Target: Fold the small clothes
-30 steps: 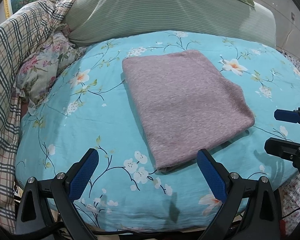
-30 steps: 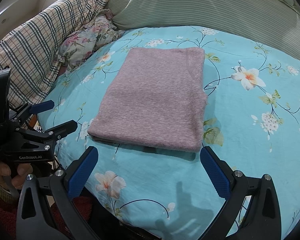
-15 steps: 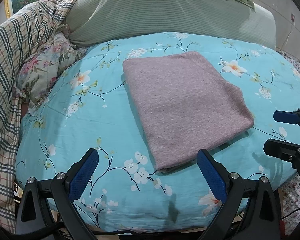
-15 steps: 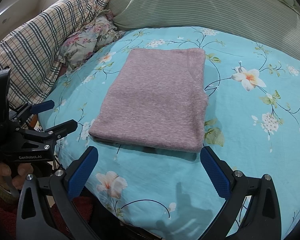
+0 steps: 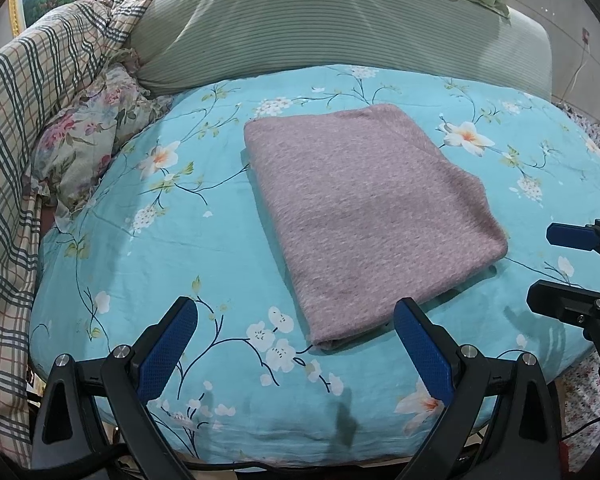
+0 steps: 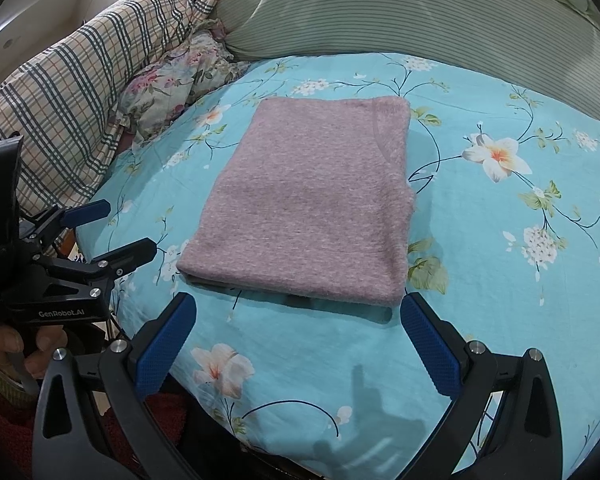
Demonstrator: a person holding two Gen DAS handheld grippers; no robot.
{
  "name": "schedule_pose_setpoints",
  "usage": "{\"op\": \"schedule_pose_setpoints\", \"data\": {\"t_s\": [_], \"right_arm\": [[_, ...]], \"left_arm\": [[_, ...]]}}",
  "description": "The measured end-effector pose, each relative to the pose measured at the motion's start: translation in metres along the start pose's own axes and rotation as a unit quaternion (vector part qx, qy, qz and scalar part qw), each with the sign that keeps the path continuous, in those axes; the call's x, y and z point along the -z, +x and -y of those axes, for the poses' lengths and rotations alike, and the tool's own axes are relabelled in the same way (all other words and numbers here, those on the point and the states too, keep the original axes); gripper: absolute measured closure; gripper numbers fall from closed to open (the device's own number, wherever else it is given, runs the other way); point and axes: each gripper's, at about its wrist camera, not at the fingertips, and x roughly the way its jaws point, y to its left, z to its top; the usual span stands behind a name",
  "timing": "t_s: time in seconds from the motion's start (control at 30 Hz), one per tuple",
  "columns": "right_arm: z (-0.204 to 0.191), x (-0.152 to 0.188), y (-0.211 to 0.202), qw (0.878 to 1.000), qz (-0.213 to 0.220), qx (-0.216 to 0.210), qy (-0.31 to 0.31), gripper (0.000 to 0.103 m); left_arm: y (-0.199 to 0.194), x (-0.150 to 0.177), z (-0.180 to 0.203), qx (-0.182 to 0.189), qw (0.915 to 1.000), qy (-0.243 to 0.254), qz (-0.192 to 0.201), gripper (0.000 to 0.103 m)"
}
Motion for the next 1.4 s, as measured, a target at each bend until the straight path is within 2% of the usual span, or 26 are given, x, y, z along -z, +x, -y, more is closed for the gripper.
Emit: {"op": "schedule_pose_setpoints", "data": {"t_s": [0.8, 1.4], "right_arm": [[-0.001, -0.006, -0.001, 1.0, 0.001, 0.001, -0.002, 0.001], [0.016, -0.027, 0.012, 1.0, -0.003, -0.004, 0.006, 0.001]], "left_arm": [[0.001, -0.006, 0.003, -0.001, 1.0, 0.0, 0.001, 0.004], [0.014, -0.023, 0.004, 0.006, 1.0, -0.003, -0.001, 0.004]]}}
